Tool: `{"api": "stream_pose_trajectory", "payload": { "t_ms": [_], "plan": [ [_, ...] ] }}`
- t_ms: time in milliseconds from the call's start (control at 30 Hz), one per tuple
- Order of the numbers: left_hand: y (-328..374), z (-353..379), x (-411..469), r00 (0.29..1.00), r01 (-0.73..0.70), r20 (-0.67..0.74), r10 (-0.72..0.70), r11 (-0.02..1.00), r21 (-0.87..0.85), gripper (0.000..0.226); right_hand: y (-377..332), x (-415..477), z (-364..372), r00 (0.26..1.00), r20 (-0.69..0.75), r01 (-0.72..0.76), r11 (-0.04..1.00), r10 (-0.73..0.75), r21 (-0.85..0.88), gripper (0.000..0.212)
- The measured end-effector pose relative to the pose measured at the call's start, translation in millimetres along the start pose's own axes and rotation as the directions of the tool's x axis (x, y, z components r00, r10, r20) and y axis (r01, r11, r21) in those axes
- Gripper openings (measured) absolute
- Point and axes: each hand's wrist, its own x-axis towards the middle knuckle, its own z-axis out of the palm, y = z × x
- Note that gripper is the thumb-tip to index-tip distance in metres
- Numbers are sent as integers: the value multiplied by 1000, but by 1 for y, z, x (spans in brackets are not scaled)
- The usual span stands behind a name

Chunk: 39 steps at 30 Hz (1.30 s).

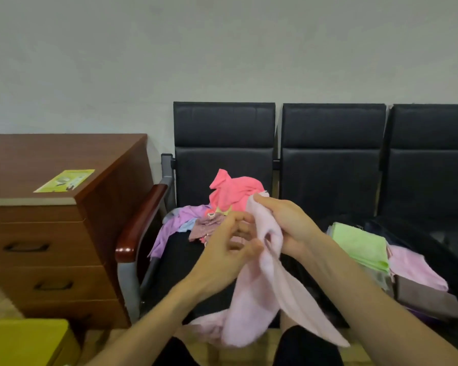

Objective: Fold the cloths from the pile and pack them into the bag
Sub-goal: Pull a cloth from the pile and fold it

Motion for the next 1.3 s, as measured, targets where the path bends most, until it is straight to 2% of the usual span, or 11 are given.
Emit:
{"api": "stream_pose_trajectory", "payload": {
  "t_ms": [67,133,267,467,533,600,733,900,1033,1133,1300],
  "plan": [
    [-4,7,-4,998,56,20,-56,998,-11,64,5,1,2,1000,-11,-16,999,16,32,13],
    [-6,12,-4,997,54,-61,-50,997,62,71,11,2,3,1000,-13,-22,998,22,51,10],
    [-15,10,0,991,16,-133,7,985,173,46,21,3,-4,998,-64,18,969,-2,248,16],
    [-25,-15,11,974,78,-223,-29,974,212,32,38,3,-47,973,-229,50,983,-8,176,10],
    [-26,-22,19,969,82,-246,-32,977,195,22,55,-1,-57,963,-263,81,996,-66,48,9],
    [-28,-24,27,968,118,-241,-67,972,203,20,77,-4,-63,964,-232,84,977,-130,-196,35],
    [-33,-15,37,984,161,-123,-129,942,293,10,97,-10,-58,949,45,287,799,-311,-528,72],
    [-30,-8,36,994,72,51,-92,945,319,14,100,-2,-56,857,-40,405,719,-514,-565,16],
    [-51,-19,31,991,75,65,-116,890,449,8,110,-5,-51,837,-232,381,831,-496,-405,23],
    [-83,-28,23,986,69,79,-150,780,623,26,119,-3,-46,855,-284,315,870,-433,-380,25],
    [-134,-65,2,943,281,-94,-319,612,739,21,108,-3,-57,858,-303,292,878,-415,-378,18]
  ]
}}
